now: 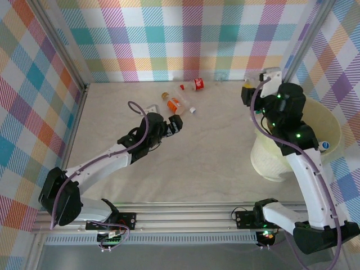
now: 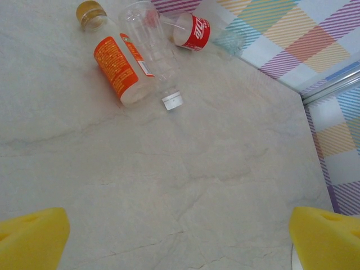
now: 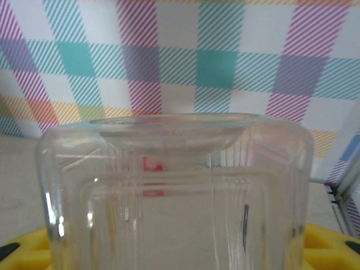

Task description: Put the plastic bottles in the bin

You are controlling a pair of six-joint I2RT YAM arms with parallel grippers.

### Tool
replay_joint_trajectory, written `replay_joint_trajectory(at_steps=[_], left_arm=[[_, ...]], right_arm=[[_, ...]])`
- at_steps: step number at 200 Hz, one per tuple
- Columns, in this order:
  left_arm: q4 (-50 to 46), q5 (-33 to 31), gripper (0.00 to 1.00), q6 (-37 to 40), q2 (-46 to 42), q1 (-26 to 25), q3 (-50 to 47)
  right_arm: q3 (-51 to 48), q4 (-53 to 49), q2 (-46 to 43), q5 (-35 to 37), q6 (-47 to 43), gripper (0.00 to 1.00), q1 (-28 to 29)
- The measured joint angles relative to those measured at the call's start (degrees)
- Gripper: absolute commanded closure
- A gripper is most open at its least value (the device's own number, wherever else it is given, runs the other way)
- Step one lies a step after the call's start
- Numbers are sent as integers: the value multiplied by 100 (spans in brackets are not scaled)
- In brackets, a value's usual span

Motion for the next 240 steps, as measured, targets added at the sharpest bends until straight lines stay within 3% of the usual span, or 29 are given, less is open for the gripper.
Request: replay_joint_trajectory(at_steps=[92, 165, 211, 240], left_arm=[[-96, -177, 0, 0, 59, -13, 55], [-181, -210, 0, 0, 142, -13, 140], [-181, -208, 0, 0, 184, -13, 214], [-195, -199, 0, 0, 247, -13, 236]], right_arm=[[245, -297, -35, 754, 72, 60, -1609], [-72, -1113, -83, 1495, -42, 57, -2083], [-81, -1738, 138, 1545, -13, 44, -2238], [173, -2247, 549, 1405, 107, 28, -2236]])
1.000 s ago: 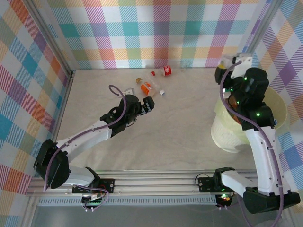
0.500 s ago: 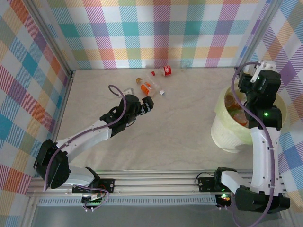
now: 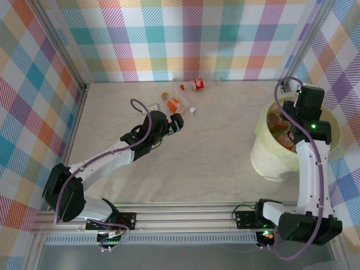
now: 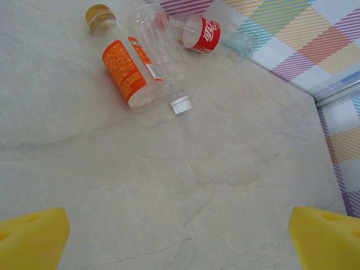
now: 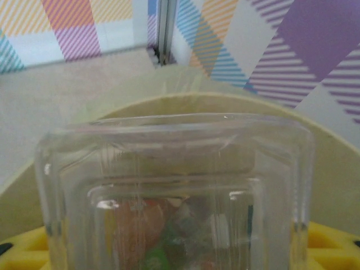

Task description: Put the plastic bottles in the bin

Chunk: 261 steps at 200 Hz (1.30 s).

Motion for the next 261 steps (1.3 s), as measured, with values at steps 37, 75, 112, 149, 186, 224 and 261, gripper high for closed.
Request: replay_joint_trajectory(at_steps=[37, 75, 112, 149, 186, 224, 261], left_arm=[[-92, -7, 0, 0, 2, 0, 0], [-92, -13, 0, 2, 2, 0, 0], [-81, -13, 0, 2, 70, 0, 0], [11, -7, 0, 26, 205, 0, -2], [107, 76, 0, 24, 315, 59, -4], [122, 361, 0, -68, 614, 229, 0], [42, 466, 0, -289, 1075, 348, 254]], right_arm=[[109, -326, 129, -111, 177, 11, 0], [186, -385, 101, -243, 334, 0, -2], [210, -332, -146, -437, 505, 0, 0], [149, 103, -533, -844, 717, 0, -2], [-385, 831, -903, -1921, 872, 0, 0], [-894, 1523, -1023, -3499, 1261, 0, 155], [-1185, 2103, -1040, -4061, 1335, 0, 1259]])
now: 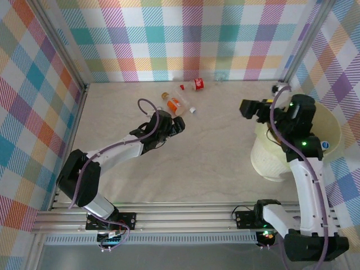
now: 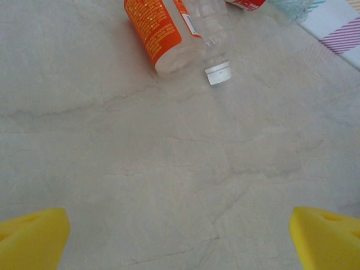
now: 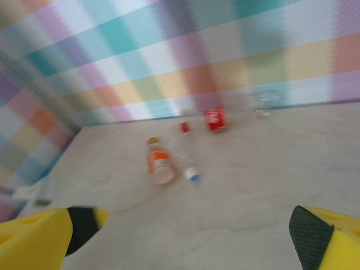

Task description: Put the plastic bottles in the bin

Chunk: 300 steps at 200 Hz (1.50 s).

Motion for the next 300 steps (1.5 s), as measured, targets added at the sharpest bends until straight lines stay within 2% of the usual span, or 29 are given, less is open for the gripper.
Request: replay_joint_trajectory(at_steps=[43, 88, 131, 162, 240, 300], left_arm=[[-2, 160, 0, -4, 767, 343, 811], [-52, 501, 4, 39, 1888, 835, 1908], [-236, 844, 7, 164, 2822, 1158, 2876], [-459, 1049, 7, 234, 3340, 1207, 3383], [-970, 1134, 12, 374, 4402, 1207, 4513], [-1108, 1196, 20, 334, 4605, 1209, 4868]], right_arm=[[-186, 599, 48, -111, -186, 0, 1340], [-688, 1471, 380, -98, 114, 0, 1976], [-1182, 1816, 691, 129, 949, 0, 2138], [-1233, 1862, 695, 247, 1215, 0, 2234], [-1233, 1829, 634, 568, 1333, 0, 2291], [-1233, 1646, 520, 826, 1327, 0, 2306]])
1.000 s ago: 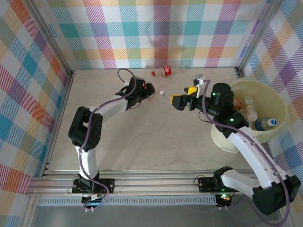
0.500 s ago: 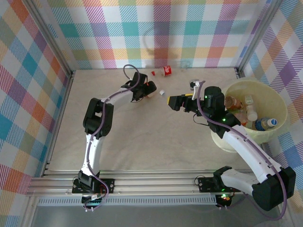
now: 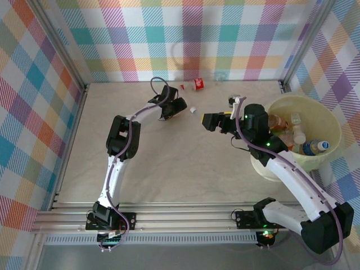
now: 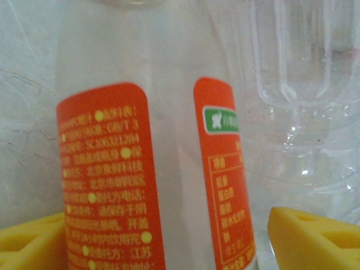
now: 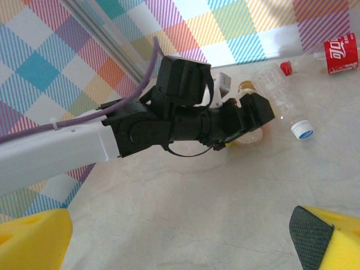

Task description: Put the plastic bottles in the bin

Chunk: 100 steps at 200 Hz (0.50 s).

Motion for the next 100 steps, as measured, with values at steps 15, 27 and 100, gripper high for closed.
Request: replay_joint_trajectory(at_steps=[15, 27, 100], left_arm=[[-92, 4, 29, 9, 98, 0, 149], [-251, -2, 34, 46, 153, 11, 275], [706, 101, 43, 157, -350, 31, -872]], right_arm=[[0, -13, 0, 57, 0, 0, 0], [0, -17, 0, 96, -2, 0, 0], [-11, -111, -37, 459, 87, 0, 0]])
